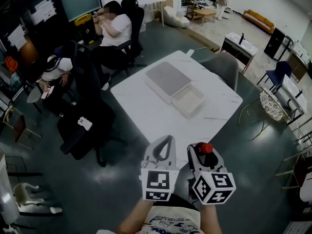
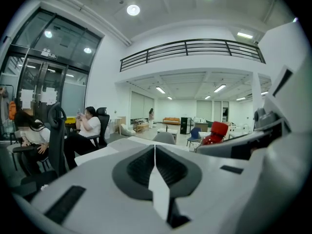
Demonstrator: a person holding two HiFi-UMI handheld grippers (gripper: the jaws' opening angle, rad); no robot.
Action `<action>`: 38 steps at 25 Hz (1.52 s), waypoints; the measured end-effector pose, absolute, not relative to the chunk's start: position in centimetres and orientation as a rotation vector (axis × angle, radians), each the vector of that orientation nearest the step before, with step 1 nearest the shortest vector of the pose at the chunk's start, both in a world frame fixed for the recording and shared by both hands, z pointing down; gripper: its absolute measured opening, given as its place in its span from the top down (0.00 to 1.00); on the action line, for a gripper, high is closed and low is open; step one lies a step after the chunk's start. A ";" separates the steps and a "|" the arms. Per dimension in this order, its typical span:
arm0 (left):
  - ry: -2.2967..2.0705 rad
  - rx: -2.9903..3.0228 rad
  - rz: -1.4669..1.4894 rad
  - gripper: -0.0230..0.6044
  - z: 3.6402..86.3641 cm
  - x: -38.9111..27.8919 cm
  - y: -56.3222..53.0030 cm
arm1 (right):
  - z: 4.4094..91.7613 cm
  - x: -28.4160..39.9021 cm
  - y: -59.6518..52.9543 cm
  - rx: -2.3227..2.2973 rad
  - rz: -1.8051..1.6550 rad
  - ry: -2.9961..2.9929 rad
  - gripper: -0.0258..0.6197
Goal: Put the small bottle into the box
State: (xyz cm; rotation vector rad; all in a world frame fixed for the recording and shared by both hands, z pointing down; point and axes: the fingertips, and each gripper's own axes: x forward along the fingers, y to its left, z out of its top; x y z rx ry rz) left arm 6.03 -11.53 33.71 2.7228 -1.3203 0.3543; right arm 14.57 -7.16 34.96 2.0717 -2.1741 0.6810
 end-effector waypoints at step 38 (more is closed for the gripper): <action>-1.221 2.691 0.465 0.93 37.0 10.5 -28.0 | 38.2 19.2 -23.5 2.090 0.796 -2.082 0.61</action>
